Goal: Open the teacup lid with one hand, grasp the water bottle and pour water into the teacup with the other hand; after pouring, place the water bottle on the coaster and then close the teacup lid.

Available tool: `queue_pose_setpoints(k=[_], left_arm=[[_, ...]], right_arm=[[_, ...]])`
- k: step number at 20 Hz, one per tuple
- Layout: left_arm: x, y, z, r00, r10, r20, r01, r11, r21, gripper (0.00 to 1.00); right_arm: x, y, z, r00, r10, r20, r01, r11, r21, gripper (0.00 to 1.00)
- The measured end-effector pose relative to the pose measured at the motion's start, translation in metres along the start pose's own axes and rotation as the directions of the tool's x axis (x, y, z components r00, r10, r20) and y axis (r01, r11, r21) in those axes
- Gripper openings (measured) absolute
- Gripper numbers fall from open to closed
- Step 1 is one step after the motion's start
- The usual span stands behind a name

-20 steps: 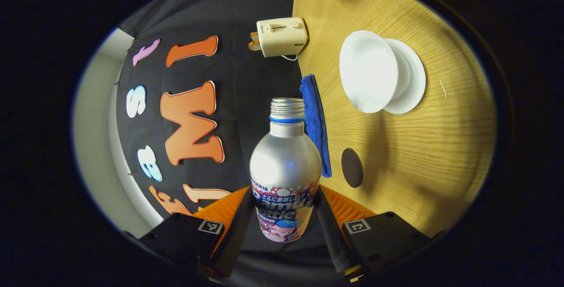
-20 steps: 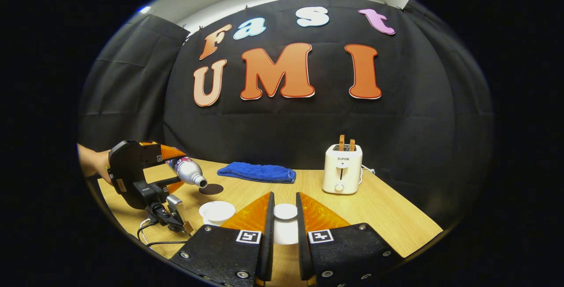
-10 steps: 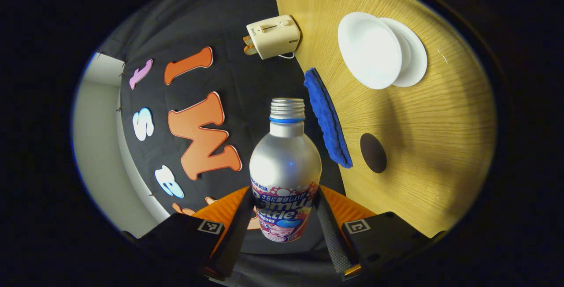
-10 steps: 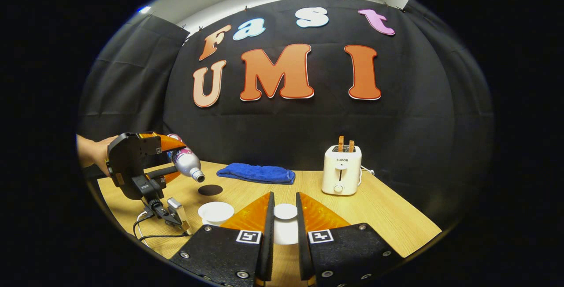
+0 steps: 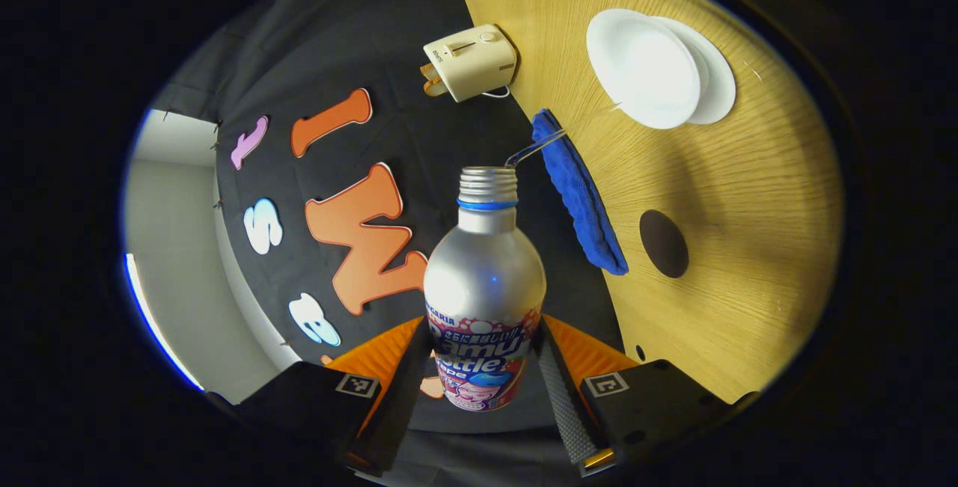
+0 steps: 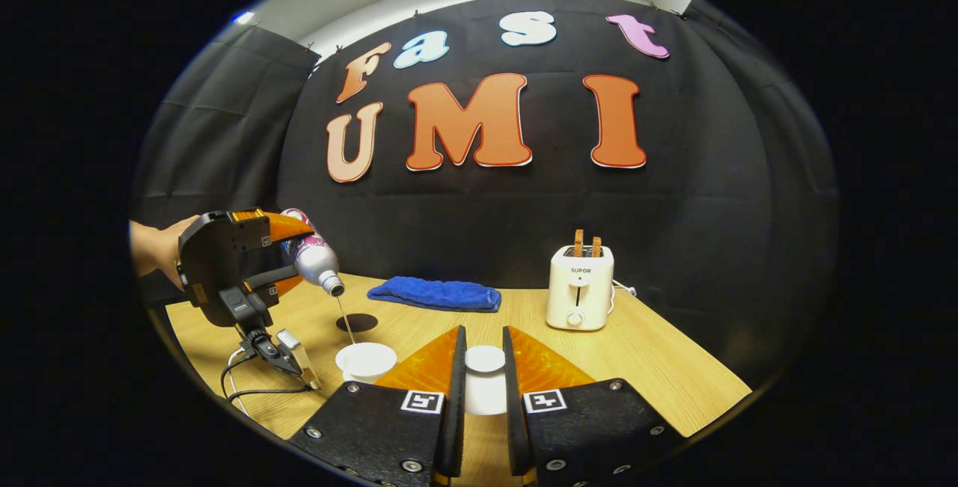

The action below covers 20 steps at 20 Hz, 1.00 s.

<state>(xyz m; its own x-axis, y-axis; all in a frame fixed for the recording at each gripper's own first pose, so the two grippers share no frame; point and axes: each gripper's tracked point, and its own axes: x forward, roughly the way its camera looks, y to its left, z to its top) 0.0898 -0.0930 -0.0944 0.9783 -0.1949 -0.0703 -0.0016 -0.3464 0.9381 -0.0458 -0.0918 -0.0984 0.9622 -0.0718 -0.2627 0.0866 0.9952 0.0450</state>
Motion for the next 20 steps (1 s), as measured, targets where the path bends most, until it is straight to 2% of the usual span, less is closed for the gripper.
queue_pose_setpoints(k=[3, 6, 7, 12, 13, 15, 17, 20], left_arm=[[0.002, 0.012, 0.008, 0.999, 0.039, 0.011, -0.039, 0.999, 0.021, 0.82], [0.004, 0.019, 0.015, 0.998, 0.058, 0.031, -0.059, 0.998, 0.033, 0.87], [0.005, 0.021, 0.017, 0.997, 0.063, 0.035, -0.064, 0.997, 0.036, 0.84], [0.005, 0.038, 0.022, 0.994, 0.094, 0.049, -0.097, 0.994, 0.055, 0.84], [0.006, 0.041, 0.021, 0.994, 0.099, 0.049, -0.102, 0.993, 0.055, 0.87], [0.006, 0.047, 0.021, 0.993, 0.108, 0.052, -0.111, 0.992, 0.06, 0.82], [0.006, 0.052, 0.021, 0.992, 0.116, 0.053, -0.12, 0.991, 0.064, 0.84], [0.007, 0.059, 0.021, 0.99, 0.126, 0.055, -0.13, 0.989, 0.074, 0.82]], right_arm=[[0.0, 0.0, 0.0, 1.0, 0.004, 0.001, -0.004, 1.0, 0.018, 0.24], [0.0, -0.001, -0.002, 1.0, 0.002, -0.009, -0.001, 1.0, 0.014, 0.25], [0.0, -0.001, 0.0, 1.0, -0.004, -0.006, 0.004, 1.0, 0.014, 0.24], [-0.001, -0.003, 0.001, 1.0, -0.009, -0.003, 0.01, 1.0, 0.016, 0.25], [-0.001, -0.002, 0.001, 1.0, -0.009, -0.004, 0.009, 1.0, 0.012, 0.25], [-0.001, -0.002, 0.002, 1.0, -0.004, -0.003, 0.004, 1.0, 0.008, 0.25], [-0.001, -0.002, 0.002, 1.0, -0.006, -0.001, 0.006, 1.0, 0.003, 0.24], [-0.001, -0.001, 0.002, 1.0, 0.003, -0.002, -0.003, 1.0, 0.002, 0.25]])
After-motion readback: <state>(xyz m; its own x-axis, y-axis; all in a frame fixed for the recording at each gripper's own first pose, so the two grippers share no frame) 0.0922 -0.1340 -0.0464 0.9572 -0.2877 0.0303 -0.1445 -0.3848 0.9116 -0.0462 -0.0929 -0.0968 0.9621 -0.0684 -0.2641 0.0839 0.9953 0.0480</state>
